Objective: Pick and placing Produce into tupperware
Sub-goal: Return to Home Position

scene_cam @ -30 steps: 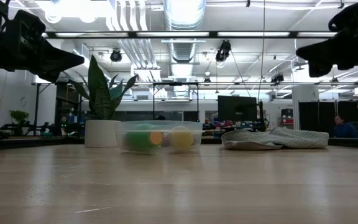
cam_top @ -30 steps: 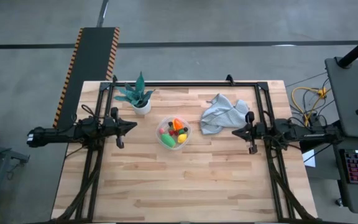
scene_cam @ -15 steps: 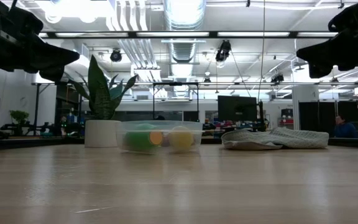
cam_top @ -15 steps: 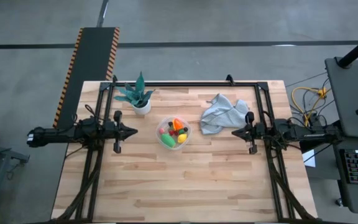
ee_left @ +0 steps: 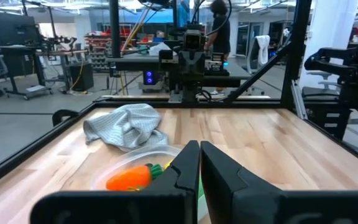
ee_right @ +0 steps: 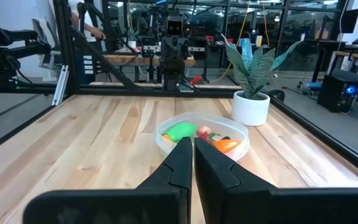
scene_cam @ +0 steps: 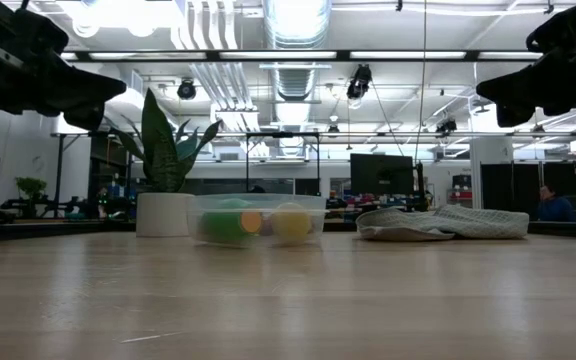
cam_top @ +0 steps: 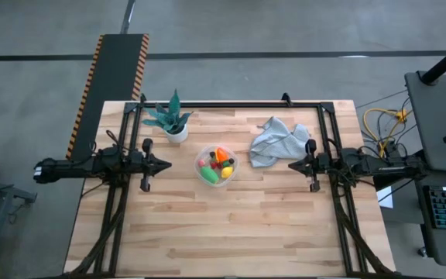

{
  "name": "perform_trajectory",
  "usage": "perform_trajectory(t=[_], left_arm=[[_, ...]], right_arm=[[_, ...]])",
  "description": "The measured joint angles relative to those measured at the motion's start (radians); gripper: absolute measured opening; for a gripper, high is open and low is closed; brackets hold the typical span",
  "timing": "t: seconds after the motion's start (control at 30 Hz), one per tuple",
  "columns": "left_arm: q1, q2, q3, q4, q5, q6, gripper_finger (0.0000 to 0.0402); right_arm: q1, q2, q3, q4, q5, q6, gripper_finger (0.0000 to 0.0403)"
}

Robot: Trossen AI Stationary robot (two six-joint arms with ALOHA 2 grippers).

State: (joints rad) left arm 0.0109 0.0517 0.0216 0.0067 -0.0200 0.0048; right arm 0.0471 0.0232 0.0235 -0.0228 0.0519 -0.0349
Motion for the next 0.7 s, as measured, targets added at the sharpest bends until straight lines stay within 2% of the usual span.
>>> perform_trajectory(t=[0.7], left_arm=[[0.0,-0.001,0.0,0.011,-0.001,0.001,0.0]], right_arm=[[0.0,0.0,0.0,0.0,0.002,0.0,0.0009]])
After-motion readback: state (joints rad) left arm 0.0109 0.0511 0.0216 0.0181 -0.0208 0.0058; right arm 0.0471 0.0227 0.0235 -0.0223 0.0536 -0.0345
